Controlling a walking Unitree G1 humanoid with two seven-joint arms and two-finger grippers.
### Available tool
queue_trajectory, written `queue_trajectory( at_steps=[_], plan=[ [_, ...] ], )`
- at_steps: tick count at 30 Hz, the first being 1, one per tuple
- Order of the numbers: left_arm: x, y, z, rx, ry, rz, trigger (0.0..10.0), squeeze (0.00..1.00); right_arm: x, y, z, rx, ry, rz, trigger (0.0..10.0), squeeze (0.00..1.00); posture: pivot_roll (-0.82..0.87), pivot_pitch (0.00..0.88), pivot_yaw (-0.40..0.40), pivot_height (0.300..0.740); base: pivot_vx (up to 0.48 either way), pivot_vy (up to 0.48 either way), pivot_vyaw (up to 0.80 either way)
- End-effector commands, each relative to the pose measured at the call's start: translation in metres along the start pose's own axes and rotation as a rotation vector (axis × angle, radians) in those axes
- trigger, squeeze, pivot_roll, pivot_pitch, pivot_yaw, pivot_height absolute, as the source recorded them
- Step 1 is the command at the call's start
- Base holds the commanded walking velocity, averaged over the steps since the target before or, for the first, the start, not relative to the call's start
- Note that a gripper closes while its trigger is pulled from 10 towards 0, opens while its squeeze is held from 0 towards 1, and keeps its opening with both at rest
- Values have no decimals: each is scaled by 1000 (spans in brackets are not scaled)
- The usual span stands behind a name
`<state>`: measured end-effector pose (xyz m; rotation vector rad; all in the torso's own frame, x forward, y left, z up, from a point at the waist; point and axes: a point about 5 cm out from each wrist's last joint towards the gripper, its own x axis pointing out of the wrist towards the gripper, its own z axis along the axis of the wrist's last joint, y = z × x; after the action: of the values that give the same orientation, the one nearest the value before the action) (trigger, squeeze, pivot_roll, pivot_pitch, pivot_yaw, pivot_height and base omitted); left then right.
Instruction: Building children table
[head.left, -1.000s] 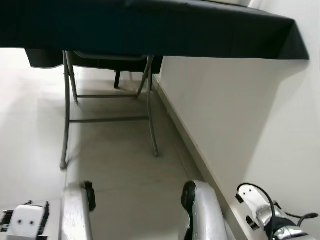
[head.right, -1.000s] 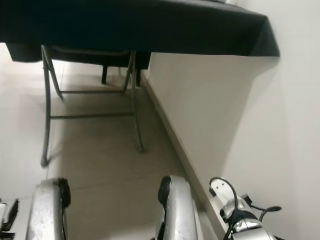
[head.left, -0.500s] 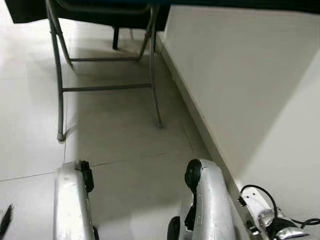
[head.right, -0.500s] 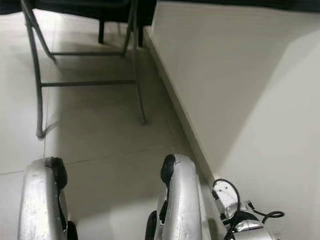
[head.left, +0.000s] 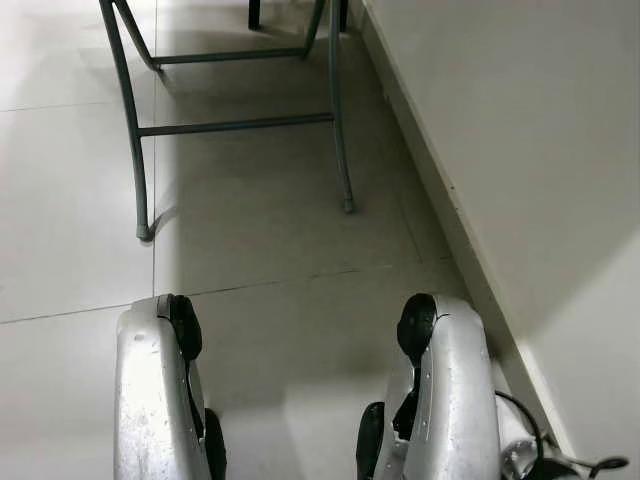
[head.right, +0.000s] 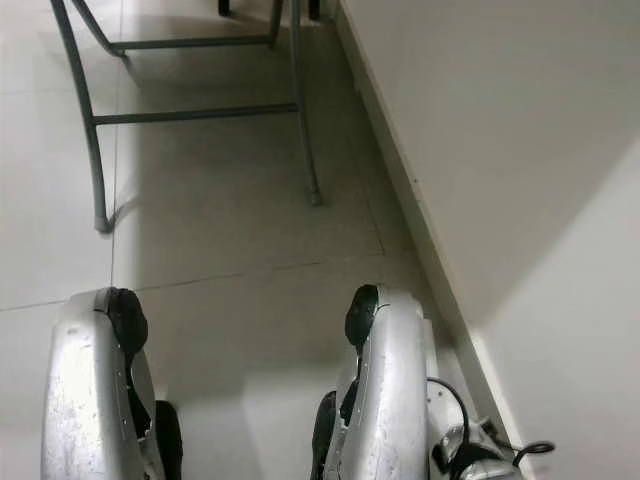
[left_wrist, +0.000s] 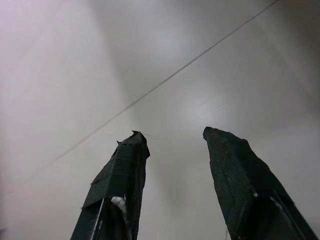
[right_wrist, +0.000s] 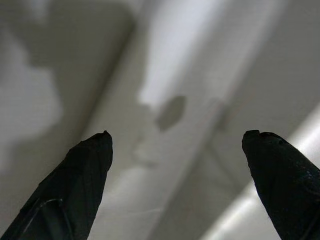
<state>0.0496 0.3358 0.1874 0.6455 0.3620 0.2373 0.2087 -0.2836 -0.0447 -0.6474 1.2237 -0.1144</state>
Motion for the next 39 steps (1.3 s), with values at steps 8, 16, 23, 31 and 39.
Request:
queue_trajectory(
  at_steps=[8, 16, 23, 31, 39],
  plan=[
    [-10, 10, 4, 16, 41, -55, 10000, 0, 1, 21, -20, -56, 47, -51, 10000, 0, 242, 447, 13, 300, 0, 0, 0],
    [-17, 24, 9, 47, 52, -68, 10000, 0, 1, 26, -18, -50, 27, -63, 10000, 0, 307, 462, 57, 300, 0, 0, 0],
    [-22, 31, 15, 60, 64, -106, 10000, 0, 1, 28, -17, -55, 11, -96, 10000, 0, 351, 470, 91, 300, 0, 0, 0],
    [-26, 42, 19, 81, 79, -113, 10000, 0, 0, 38, -23, -44, 36, -62, 10000, 0, 389, 474, 116, 300, 0, 0, 0],
    [-30, 52, 24, 105, 90, -129, 10000, 0, 0, 45, -24, -46, 48, -22, 10000, 0, 427, 490, 148, 300, 0, 0, 0]
  ],
)
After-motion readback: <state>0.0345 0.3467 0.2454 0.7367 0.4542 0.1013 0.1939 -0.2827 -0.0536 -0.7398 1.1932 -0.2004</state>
